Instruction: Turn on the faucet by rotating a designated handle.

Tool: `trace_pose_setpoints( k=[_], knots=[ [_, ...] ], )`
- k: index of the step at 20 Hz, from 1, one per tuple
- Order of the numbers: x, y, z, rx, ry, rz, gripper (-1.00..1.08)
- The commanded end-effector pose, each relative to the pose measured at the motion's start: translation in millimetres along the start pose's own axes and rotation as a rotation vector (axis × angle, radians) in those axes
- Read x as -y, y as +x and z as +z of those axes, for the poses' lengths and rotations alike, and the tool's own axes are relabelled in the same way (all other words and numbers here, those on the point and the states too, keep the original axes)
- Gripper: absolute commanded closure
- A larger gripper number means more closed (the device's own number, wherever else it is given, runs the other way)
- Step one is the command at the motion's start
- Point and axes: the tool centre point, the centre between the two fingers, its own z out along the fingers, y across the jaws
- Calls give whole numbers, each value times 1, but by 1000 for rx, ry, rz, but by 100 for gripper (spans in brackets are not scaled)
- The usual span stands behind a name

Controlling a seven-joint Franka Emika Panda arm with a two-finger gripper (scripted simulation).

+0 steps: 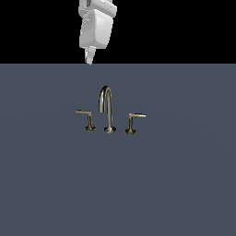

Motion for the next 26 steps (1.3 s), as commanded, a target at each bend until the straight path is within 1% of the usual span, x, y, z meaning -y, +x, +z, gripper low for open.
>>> trace_pose_setpoints(
  k=[1, 8, 16, 21, 26],
  knots=[
    [14, 5, 20, -12, -4, 73, 108],
    [46, 19, 78, -66, -10, 265, 108],
    [75, 31, 143, -151, 1, 460, 108],
    [87, 35, 174, -198, 16, 542, 108],
    [94, 37, 194, -230, 29, 593, 108]
  ],
)
